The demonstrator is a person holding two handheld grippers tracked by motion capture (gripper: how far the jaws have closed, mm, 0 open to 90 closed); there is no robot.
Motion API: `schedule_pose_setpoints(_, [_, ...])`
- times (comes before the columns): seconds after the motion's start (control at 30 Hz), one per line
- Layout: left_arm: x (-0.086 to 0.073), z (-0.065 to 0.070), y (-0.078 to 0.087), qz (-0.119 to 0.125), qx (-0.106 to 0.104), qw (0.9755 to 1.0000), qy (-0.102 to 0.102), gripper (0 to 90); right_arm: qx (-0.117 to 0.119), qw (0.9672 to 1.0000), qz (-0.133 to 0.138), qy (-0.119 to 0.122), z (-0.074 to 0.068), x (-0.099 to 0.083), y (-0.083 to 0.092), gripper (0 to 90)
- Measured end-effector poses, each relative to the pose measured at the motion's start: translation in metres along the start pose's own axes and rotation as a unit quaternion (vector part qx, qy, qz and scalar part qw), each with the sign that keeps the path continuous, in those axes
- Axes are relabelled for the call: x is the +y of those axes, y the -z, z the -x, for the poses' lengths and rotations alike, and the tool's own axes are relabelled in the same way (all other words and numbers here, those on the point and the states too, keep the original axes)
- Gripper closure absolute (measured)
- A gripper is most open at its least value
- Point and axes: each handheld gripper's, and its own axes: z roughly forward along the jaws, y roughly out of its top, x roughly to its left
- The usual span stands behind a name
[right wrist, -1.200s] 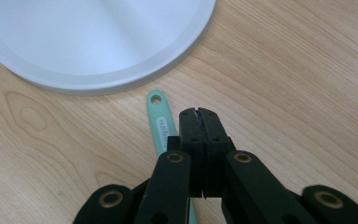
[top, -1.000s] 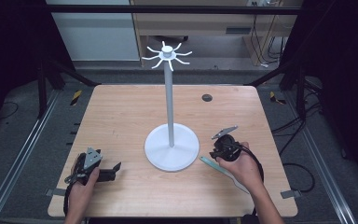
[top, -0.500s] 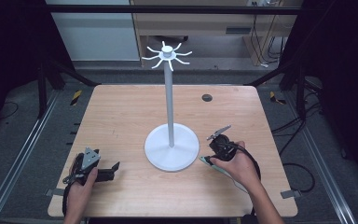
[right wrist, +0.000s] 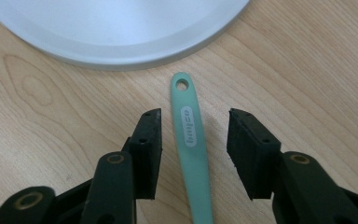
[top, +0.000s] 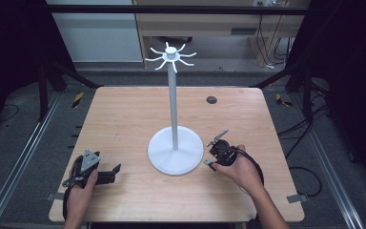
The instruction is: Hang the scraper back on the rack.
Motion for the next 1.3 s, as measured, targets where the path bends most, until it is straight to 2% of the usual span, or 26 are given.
schedule_pose_setpoints(0.2, [0.000, 0.000, 0.002, 0.002, -0.001, 1.0000, 0.000, 2.9, -0.002, 0.9999, -0.013, 0.009, -0.001, 0.002, -0.006, 59.7])
schedule_pose_setpoints(0.47, [0.000, 0.001, 0.000, 0.000, -0.001, 1.0000, -0.002, 2.9, 0.001, 0.9997, -0.024, 0.008, 0.000, 0.006, -0.010, 61.7])
schedule_pose_setpoints(0.6, [0.000, 0.004, 0.000, -0.001, -0.001, 1.0000, -0.008, 3.0, 0.005, 0.9994, -0.030, 0.018, -0.001, 0.008, -0.009, 62.2])
schedule_pose_setpoints(0.73, [0.000, 0.004, 0.000, -0.002, -0.002, 0.9999, -0.010, 2.9, 0.005, 0.9991, -0.038, 0.016, -0.001, 0.008, -0.010, 62.7])
schedule_pose_setpoints(0.77, [0.000, 0.004, 0.000, -0.001, -0.001, 1.0000, -0.009, 2.9, 0.004, 0.9989, -0.040, 0.023, 0.000, 0.009, -0.011, 62.9])
schedule_pose_setpoints(0.83, [0.000, 0.003, 0.001, 0.000, -0.001, 1.0000, -0.009, 3.0, 0.004, 0.9988, -0.048, 0.014, 0.000, 0.009, -0.013, 63.3])
schedule_pose_setpoints(0.87, [0.000, 0.003, 0.001, 0.000, -0.001, 1.0000, -0.007, 3.0, 0.005, 0.9986, -0.049, 0.017, 0.000, 0.009, -0.013, 63.4])
schedule_pose_setpoints(1.07, [0.000, 0.004, 0.001, -0.002, -0.003, 0.9999, -0.011, 3.0, 0.002, 0.9987, -0.049, 0.017, 0.000, 0.009, -0.013, 65.2])
schedule_pose_setpoints(1.3, [0.000, 0.003, 0.003, 0.001, -0.001, 1.0000, -0.006, 3.1, 0.007, 0.9987, -0.047, 0.020, -0.001, 0.012, -0.016, 66.9])
